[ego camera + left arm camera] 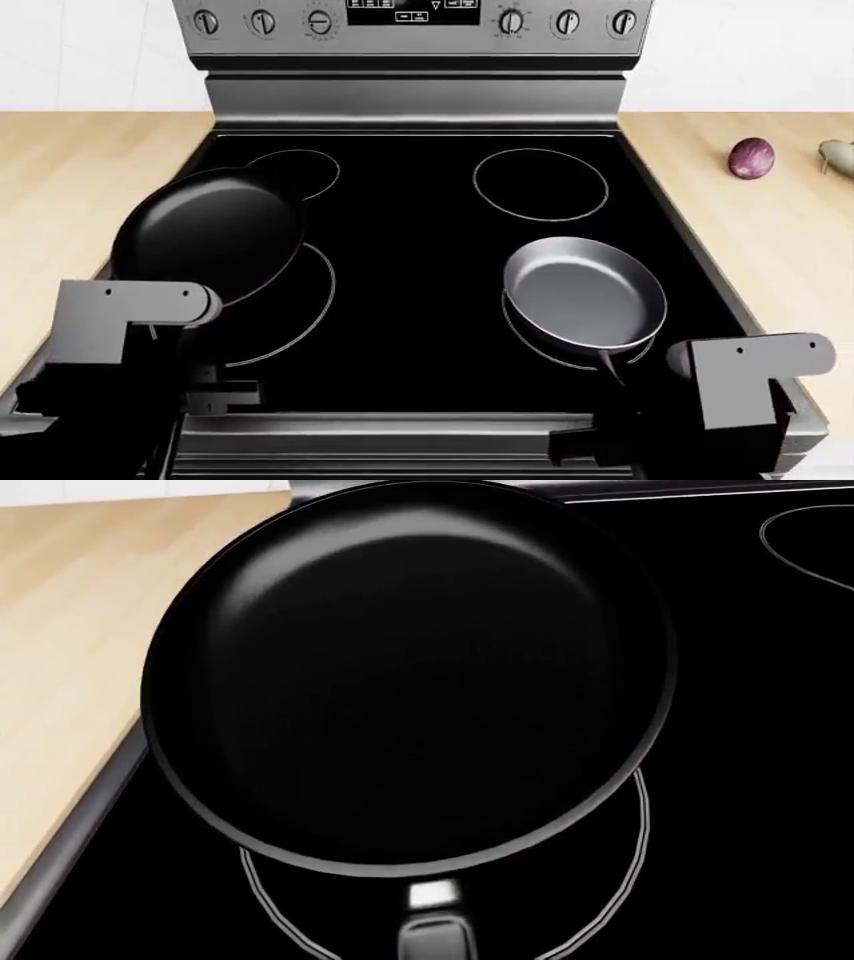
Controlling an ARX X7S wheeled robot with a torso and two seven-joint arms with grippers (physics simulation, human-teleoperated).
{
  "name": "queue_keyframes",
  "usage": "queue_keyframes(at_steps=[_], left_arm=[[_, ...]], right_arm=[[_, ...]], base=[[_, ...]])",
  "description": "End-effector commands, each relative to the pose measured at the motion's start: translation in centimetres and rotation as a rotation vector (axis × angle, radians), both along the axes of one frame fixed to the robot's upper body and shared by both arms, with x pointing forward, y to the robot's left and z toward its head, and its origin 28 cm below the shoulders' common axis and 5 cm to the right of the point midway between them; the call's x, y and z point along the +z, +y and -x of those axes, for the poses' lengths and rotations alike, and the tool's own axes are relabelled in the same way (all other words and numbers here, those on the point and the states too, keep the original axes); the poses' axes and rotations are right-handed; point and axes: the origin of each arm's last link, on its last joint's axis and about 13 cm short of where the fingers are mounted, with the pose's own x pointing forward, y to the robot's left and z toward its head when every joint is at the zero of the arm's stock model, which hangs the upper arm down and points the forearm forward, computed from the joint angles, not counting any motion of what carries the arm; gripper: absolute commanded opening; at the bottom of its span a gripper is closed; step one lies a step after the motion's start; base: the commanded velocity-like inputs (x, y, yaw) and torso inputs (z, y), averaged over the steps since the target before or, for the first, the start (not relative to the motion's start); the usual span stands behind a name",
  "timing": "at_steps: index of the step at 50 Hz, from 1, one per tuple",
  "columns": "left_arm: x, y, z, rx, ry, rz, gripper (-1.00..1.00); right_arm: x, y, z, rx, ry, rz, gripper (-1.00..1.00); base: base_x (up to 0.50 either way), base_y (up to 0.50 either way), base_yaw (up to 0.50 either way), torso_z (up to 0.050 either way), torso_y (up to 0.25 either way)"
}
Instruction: Place both pans onto different burners. Then place the eggplant and the fish on different pans.
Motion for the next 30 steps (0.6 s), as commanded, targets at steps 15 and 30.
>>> queue_keyframes(at_steps=[15,30], left_arm=[[0.3,0.3,-0.2,0.035,-0.042,0.0,-1.0],[0.2,0.4,-0.3,0.041,-0.04,0.001,-1.0]], right_arm=[[-0.5,-1.0,-1.7,-0.083,-0.028,0.007,-1.0],[2.5,-0.4,0.2,-0.038,-0.125,0.018,1.0]], base=[[0.0,0.0,0.0,0.001,0.001],[0.0,0.0,0.0,0.001,0.001]])
